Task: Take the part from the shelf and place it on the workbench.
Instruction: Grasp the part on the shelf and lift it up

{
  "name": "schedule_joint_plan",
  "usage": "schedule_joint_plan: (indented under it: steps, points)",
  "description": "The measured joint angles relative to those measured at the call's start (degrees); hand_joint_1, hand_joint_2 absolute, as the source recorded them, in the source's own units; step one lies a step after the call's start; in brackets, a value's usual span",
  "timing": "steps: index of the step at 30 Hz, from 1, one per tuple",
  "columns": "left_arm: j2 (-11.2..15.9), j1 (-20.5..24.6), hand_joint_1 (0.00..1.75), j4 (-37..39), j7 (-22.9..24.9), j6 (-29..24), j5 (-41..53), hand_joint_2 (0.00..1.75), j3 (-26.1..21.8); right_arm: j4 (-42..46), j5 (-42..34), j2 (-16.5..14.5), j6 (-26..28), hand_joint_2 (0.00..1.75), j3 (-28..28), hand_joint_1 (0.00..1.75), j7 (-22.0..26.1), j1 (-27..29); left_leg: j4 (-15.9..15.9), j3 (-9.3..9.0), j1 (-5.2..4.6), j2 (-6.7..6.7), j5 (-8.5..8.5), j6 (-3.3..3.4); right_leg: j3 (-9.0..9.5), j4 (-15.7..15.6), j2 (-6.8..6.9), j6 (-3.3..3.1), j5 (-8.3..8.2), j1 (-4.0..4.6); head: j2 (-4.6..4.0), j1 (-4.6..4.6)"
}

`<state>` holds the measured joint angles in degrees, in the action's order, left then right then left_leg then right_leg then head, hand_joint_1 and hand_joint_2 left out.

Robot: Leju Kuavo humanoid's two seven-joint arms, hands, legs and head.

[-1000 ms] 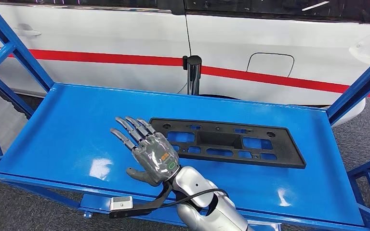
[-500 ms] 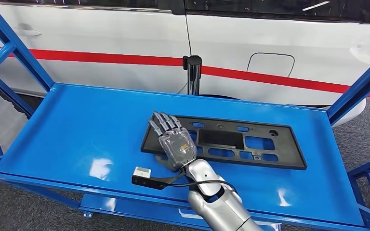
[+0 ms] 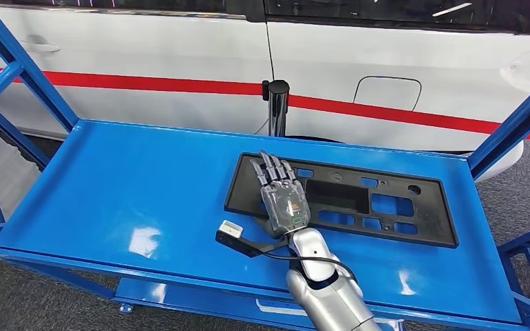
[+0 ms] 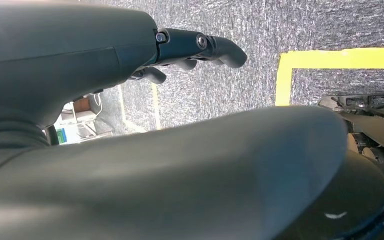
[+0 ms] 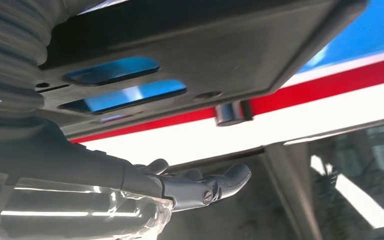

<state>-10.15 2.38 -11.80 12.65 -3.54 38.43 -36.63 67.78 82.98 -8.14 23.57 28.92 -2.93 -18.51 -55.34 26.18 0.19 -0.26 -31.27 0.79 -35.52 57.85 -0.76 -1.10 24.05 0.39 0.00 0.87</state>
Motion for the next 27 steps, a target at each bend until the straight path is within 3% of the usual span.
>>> schedule_joint_plan:
  steps: [19,27]
  points:
    - [0.26,-0.05,0.0,0.0,-0.52,0.42,0.88,0.0,0.0,8.39,5.51,2.07,1.73,1.75,-2.85,0.0,-2.75,5.38,0.0,0.0,0.01,0.0,-0.01,0.01,0.0,0.0,-0.01,0.0,0.0,0.0,0.0,0.01]
    - [0.31,-0.08,0.0,0.0,-1.29,0.51,1.33,0.0,-0.01,17.9,6.89,2.98,1.38,1.75,-2.34,0.0,-1.48,10.28,0.01,0.02,0.01,0.0,-0.06,0.05,-0.01,0.0,-0.02,0.0,0.02,0.0,0.0,0.0]
